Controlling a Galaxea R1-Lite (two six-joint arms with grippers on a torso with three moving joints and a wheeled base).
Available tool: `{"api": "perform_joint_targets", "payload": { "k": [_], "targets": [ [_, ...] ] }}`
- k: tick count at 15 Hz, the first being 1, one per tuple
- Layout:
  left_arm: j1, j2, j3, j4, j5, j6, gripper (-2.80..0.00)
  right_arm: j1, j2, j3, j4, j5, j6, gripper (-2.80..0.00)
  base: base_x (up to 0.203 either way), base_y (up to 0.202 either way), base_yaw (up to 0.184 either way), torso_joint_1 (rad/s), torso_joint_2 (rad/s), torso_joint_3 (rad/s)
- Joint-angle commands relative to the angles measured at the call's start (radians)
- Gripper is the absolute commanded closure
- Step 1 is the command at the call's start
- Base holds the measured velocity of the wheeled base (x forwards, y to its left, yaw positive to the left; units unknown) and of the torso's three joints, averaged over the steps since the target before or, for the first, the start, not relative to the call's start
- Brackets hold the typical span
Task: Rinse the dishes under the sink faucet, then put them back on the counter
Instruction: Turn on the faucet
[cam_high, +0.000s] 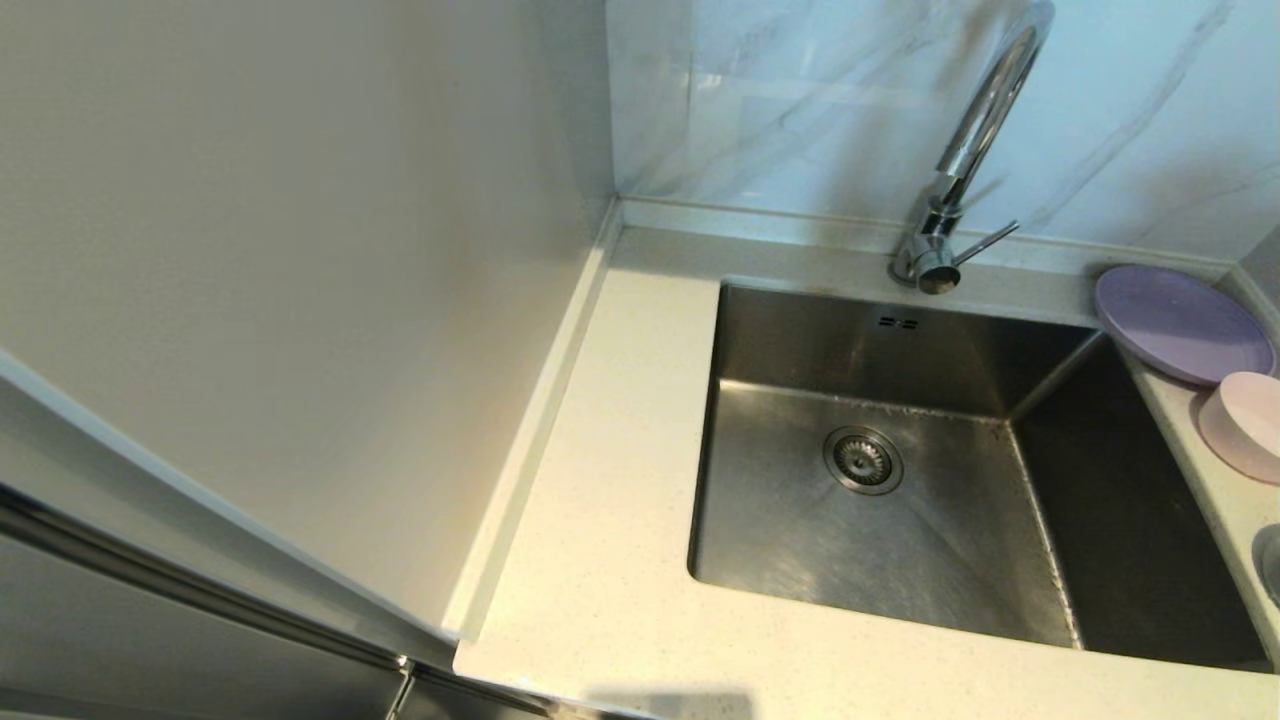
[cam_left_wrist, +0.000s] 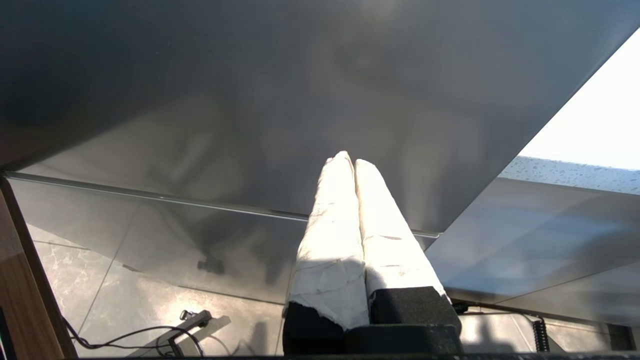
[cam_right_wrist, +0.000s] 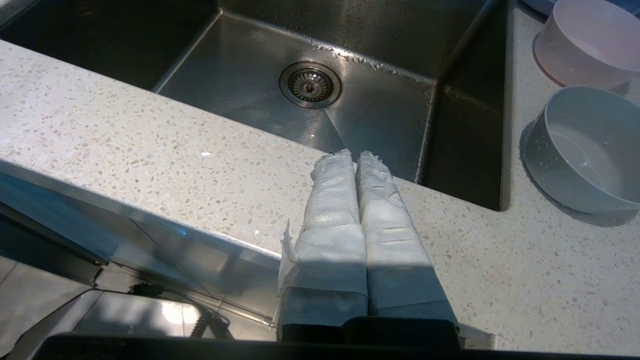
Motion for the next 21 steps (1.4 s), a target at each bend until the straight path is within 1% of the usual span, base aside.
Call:
{"api": "perform_joint_targets", "payload": {
  "k": [1, 21],
  "targets": [
    [0.000, 0.000, 0.000, 0.000, 0.000, 0.000, 0.00, 0.001, 0.000, 0.009, -0.001, 0.000, -0.001, 0.00, 0.000, 0.000, 0.000, 0.000, 0.00, 0.000],
    [0.000, 0.000, 0.000, 0.000, 0.000, 0.000, 0.00, 0.001, 0.000, 0.009, 0.001, 0.000, -0.004, 0.00, 0.000, 0.000, 0.000, 0.000, 0.00, 0.000]
  ]
}}
